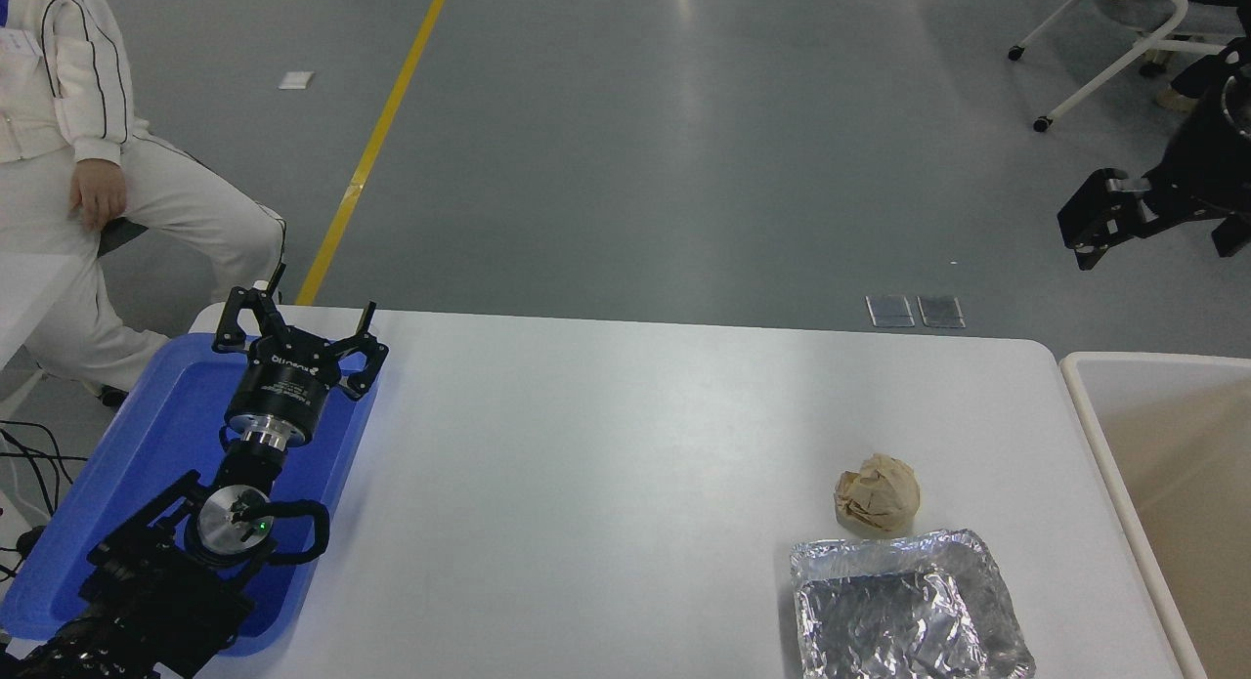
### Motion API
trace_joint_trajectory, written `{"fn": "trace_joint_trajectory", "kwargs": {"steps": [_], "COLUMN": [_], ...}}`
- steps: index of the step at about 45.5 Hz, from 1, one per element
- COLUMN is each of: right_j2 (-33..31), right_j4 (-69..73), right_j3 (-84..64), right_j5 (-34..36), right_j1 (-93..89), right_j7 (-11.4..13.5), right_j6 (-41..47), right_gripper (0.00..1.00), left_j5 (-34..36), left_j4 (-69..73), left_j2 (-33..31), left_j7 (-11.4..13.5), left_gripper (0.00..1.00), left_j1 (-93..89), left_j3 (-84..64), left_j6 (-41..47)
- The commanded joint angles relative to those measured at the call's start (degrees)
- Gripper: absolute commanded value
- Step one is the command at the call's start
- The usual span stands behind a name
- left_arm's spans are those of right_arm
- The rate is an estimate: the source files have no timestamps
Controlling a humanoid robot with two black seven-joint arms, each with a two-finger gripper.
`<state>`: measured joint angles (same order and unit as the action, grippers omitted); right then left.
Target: Pick up foil plate and place in dustbin
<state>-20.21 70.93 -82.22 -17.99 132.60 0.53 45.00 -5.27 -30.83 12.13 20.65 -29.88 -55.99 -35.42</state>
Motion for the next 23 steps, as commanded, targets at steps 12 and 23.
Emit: {"fn": "trace_joint_trajectory", "kwargs": {"steps": [12, 23], "right_j2": [-0.09, -0.01], "right_j4": [0.0, 0.0], "right_j3": [0.05, 0.05], "right_j5": [-0.03, -0.03], "right_j1": [-0.06, -0.15], "right_j7": [0.0, 0.0], "right_j6": [0.0, 0.0], "right_gripper": [1.0, 1.0], "left_j5": [0.09, 0.09], "left_j4": [-0.02, -0.02], "left_j2": [0.0, 0.0], "left_j7": [-0.09, 0.0], "left_gripper": [1.0, 1.0], "left_j1": [0.0, -0.09], "left_j3": [0.0, 0.0], "left_j6": [0.0, 0.0]}}
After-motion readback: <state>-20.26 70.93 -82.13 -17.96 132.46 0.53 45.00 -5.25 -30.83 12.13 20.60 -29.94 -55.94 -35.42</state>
